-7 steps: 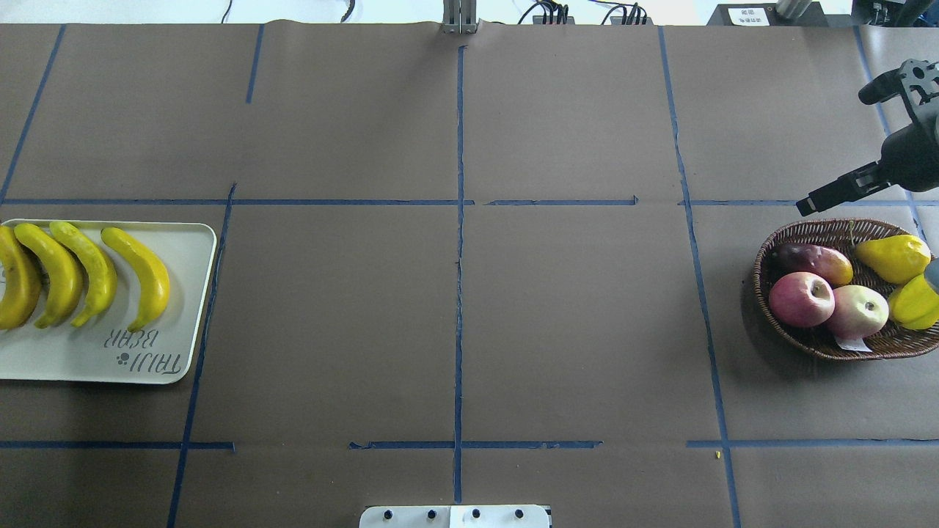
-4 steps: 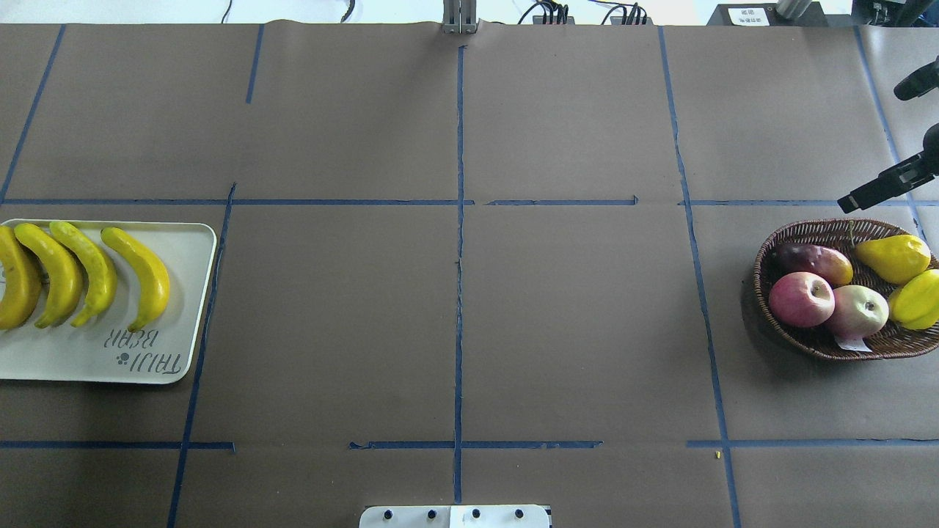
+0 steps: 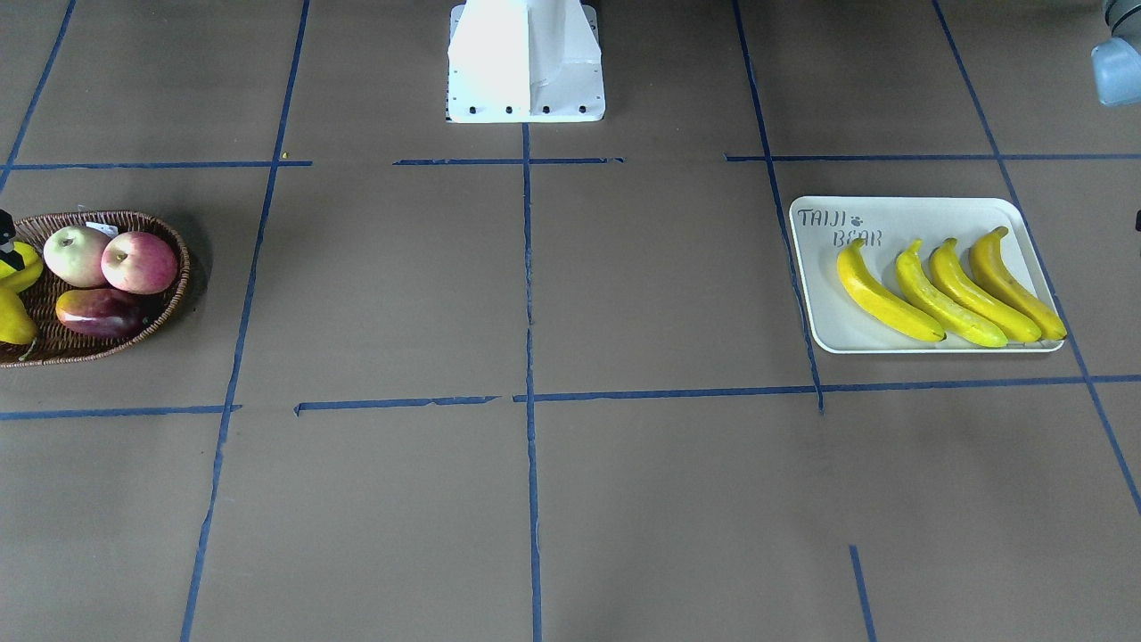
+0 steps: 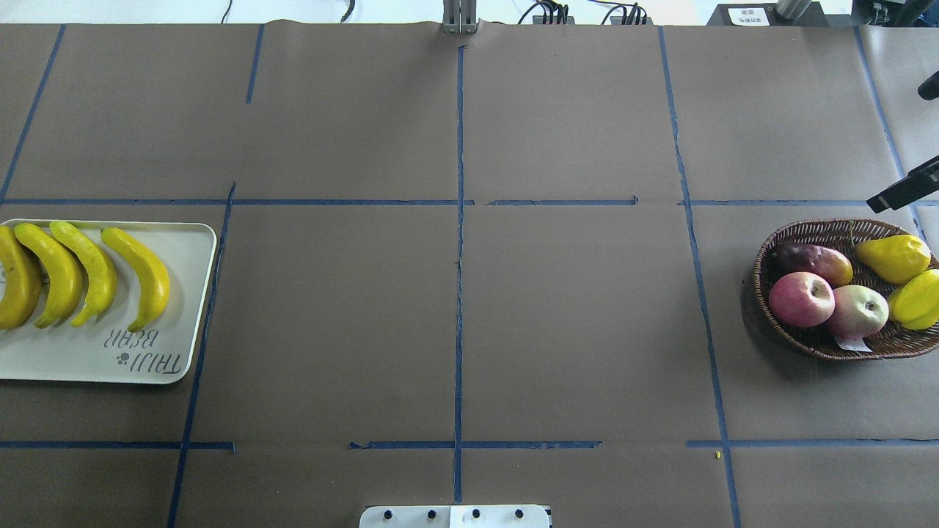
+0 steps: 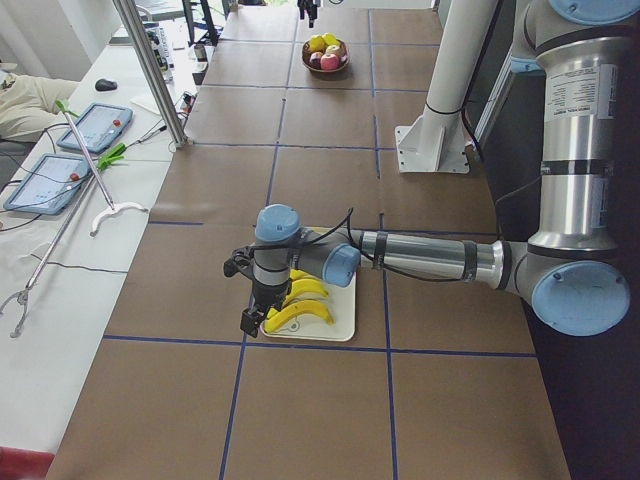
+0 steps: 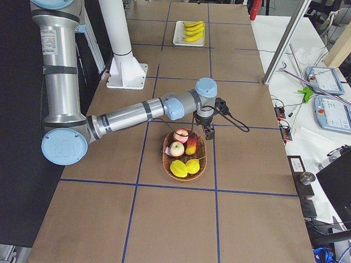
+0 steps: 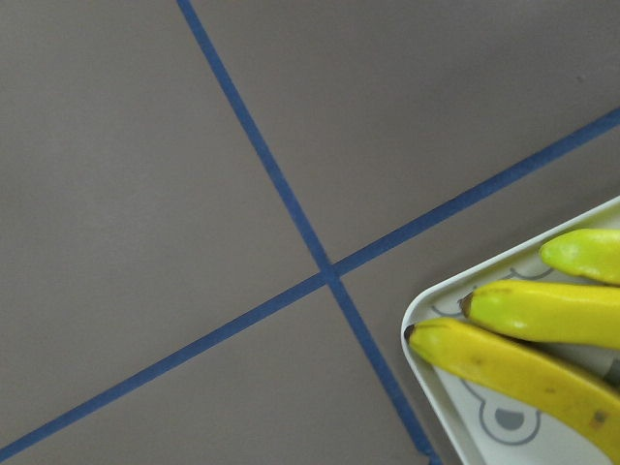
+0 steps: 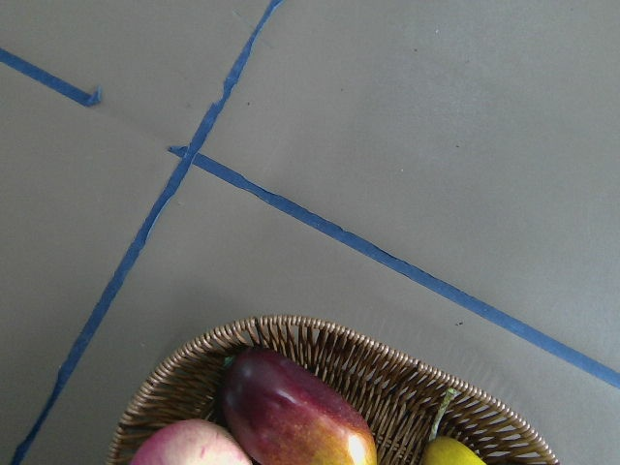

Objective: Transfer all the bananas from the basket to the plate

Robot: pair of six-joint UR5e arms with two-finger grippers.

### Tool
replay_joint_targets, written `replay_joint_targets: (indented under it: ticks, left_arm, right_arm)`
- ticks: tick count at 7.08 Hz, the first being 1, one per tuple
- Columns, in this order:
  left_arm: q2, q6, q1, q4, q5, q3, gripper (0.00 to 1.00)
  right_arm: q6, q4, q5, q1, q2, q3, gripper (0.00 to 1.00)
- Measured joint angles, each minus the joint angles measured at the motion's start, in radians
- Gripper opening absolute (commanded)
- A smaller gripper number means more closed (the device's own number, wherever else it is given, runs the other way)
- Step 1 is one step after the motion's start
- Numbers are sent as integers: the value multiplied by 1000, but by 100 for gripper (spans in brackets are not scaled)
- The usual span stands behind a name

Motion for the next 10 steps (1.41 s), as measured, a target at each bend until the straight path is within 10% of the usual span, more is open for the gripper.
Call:
replay_joint_targets:
  ticks: [5,10]
  left_arm:
    - [-101,-10,-198,492,-283,-23,100]
    - [13,-97,-217,291,-319,-22,100]
  right_arm:
    - [-164,-141,13,102,-20,-18,98]
    - [-166,-249,42,289,-147,-27,99]
